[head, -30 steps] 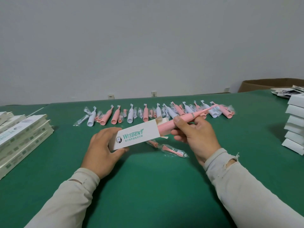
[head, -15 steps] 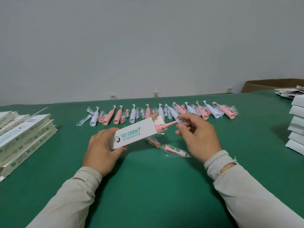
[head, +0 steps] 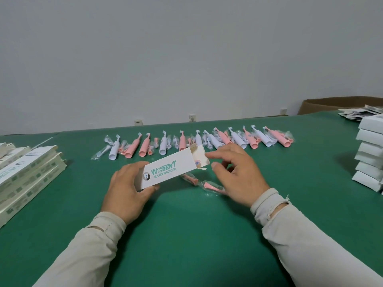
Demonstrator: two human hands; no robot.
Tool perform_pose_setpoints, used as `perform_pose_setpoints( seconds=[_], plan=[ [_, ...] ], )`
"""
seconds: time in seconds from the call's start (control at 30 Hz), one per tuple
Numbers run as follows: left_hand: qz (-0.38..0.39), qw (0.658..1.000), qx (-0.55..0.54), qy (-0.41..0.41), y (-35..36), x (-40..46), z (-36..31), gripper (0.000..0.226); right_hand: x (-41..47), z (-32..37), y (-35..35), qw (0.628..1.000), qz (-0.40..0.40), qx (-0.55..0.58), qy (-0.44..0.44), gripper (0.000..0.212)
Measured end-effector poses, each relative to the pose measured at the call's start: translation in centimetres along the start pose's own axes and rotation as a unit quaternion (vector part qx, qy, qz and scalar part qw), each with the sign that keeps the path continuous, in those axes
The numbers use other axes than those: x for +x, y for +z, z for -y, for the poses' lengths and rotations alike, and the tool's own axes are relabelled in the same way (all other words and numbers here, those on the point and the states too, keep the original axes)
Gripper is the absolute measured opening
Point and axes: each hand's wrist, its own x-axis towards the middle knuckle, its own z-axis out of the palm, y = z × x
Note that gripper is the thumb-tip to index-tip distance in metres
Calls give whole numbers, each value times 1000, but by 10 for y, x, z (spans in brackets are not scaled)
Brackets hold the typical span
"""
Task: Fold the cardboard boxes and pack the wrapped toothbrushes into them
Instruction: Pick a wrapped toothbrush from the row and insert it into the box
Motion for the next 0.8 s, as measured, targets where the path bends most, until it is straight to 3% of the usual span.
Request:
perform_pose_setpoints(
  seconds=[0.13, 0.33, 0.43, 0.53, 0.63, 0.7, 0.8],
  plan=[
    [-3, 1000, 14, 8, 0, 0, -1, 58, -4, -1, 11, 996, 83, -1, 40, 28],
    [7, 999, 26, 18, 1, -1, -4, 59, -5, -2, 17, 994, 102, 5, 43, 27],
    [-4, 999, 36, 11, -1, 2, -2, 58, 2, -2, 4, 994, 19, 77, 76, 28],
    [-29, 999, 40, -16, -3, 3, 1, 57, 8, -9, -16, 991, -70, -11, 117, 22],
    [-37, 998, 37, -34, -3, 2, 2, 58, 6, -10, -20, 971, 77, -168, 154, 9],
    [-33, 998, 35, -36, -3, 1, 1, 58, 4, -7, -16, 924, 192, -282, 175, 15],
    [-33, 998, 38, -34, -4, 1, 0, 56, 5, -4, -15, 882, 258, -354, 172, 14]
  ],
)
